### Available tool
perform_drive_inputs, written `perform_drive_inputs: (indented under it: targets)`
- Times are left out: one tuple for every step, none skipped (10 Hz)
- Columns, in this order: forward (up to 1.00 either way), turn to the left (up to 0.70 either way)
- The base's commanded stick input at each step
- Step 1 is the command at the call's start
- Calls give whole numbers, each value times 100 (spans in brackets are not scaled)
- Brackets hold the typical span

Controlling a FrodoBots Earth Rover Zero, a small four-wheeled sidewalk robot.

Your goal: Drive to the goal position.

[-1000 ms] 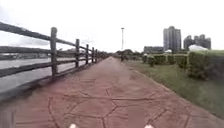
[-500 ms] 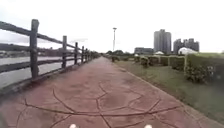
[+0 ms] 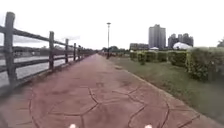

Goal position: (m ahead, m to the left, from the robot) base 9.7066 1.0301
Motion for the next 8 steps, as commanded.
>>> perform_drive_inputs:
  targets:
    - [92,0]
    - [92,0]
    - [92,0]
    - [92,0]
    - [92,0]
    - [92,0]
    - [92,0]
    - [92,0]
